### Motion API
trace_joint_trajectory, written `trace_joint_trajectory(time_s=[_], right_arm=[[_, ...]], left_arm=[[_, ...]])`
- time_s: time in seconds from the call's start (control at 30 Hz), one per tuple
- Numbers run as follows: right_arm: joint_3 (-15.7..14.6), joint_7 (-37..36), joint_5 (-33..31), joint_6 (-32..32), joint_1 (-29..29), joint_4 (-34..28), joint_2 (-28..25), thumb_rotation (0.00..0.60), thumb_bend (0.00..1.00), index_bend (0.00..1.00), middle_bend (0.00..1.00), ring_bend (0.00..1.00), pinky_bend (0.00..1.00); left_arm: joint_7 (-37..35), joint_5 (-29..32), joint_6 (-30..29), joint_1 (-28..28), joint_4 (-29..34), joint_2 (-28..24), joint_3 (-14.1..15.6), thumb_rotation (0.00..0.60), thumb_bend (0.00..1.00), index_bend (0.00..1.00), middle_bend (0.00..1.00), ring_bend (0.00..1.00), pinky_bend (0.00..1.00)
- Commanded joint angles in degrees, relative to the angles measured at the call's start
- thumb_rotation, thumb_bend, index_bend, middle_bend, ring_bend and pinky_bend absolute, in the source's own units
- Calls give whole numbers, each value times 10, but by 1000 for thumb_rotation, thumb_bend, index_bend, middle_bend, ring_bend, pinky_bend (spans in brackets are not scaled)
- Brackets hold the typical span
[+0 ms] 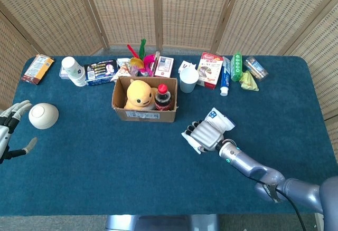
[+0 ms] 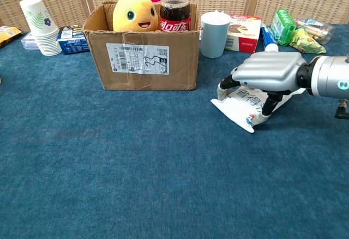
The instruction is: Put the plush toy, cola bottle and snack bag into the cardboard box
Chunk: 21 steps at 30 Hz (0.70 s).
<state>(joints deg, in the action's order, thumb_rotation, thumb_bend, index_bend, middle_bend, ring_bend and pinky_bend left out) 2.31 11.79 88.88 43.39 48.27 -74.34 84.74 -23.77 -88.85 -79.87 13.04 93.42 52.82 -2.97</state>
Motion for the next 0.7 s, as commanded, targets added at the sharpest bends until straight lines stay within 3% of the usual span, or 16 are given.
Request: trace_joint_trajectory(time_s=[0.03, 0.47, 0.7], right_arm=[[3, -15, 1, 31, -12, 2, -3, 600, 436, 453, 430, 322, 506], [13, -85, 12, 113, -40, -40, -74, 600, 426, 504, 466, 356, 537], [55, -127, -10, 166, -54, -73, -130, 600, 424, 510, 468, 359, 541]], left_arm=[[0, 2, 1, 0, 0, 0, 0, 600, 420, 0, 0, 0, 112], [3, -4, -2, -1, 2, 0, 1, 600, 420, 0, 0, 0, 112], [2, -4, -4, -2, 3, -1, 1, 600, 421, 0, 0, 0, 113]])
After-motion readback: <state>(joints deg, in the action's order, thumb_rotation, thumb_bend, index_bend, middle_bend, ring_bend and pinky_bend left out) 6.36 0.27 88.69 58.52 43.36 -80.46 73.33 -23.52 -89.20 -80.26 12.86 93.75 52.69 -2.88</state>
